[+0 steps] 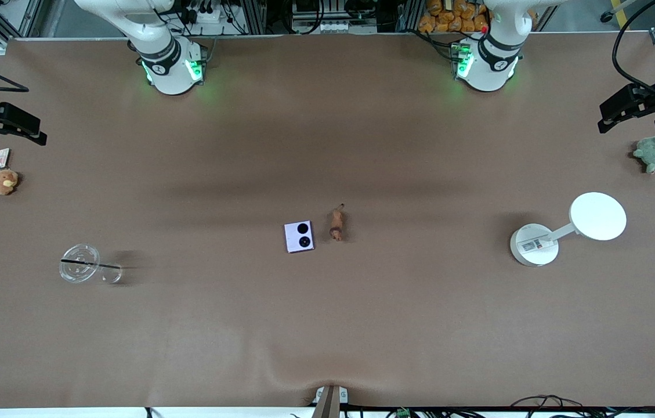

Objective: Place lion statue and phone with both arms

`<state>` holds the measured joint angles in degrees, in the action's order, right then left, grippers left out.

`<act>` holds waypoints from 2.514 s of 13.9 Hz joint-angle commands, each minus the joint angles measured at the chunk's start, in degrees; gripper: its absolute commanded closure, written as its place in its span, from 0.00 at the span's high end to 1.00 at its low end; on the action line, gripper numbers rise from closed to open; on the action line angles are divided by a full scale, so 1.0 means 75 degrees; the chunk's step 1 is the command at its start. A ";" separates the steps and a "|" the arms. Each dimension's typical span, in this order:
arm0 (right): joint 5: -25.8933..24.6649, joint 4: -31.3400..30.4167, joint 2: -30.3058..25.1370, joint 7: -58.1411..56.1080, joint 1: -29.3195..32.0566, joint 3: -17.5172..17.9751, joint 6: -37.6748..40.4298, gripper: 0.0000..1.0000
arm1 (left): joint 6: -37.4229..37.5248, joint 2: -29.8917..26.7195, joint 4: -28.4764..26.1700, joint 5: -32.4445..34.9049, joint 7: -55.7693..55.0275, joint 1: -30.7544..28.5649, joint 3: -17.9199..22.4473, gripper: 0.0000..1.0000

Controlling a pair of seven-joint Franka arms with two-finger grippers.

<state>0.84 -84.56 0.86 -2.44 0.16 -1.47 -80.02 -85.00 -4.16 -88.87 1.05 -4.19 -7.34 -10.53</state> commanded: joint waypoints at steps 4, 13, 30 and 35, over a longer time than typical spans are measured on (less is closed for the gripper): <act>-0.0030 0.0094 -0.0033 0.0032 -0.0010 -0.0015 0.0088 1.00 | 0.0224 0.0016 0.0072 -0.0117 0.0055 -0.0053 -0.0013 1.00; 0.0006 0.0094 -0.0021 0.0067 -0.0021 -0.0004 0.0088 1.00 | 0.0400 -0.0007 0.0084 -0.0152 -0.0132 -0.0053 -0.0025 1.00; 0.0017 0.0094 -0.0009 0.0102 -0.0056 -0.0004 0.0088 1.00 | 0.0049 0.0355 0.0107 -0.0222 -0.0167 0.0087 -0.0212 1.00; 0.0017 0.0094 -0.0009 0.0114 -0.0057 -0.0004 0.0088 1.00 | -0.0419 0.1104 0.0189 -0.0422 -0.1452 0.0181 -0.1042 1.00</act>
<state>0.89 -84.52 0.86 -2.41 0.11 -1.38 -80.02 -86.89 1.62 -88.89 -1.76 -10.45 -6.59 -15.74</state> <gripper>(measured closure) 0.000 0.000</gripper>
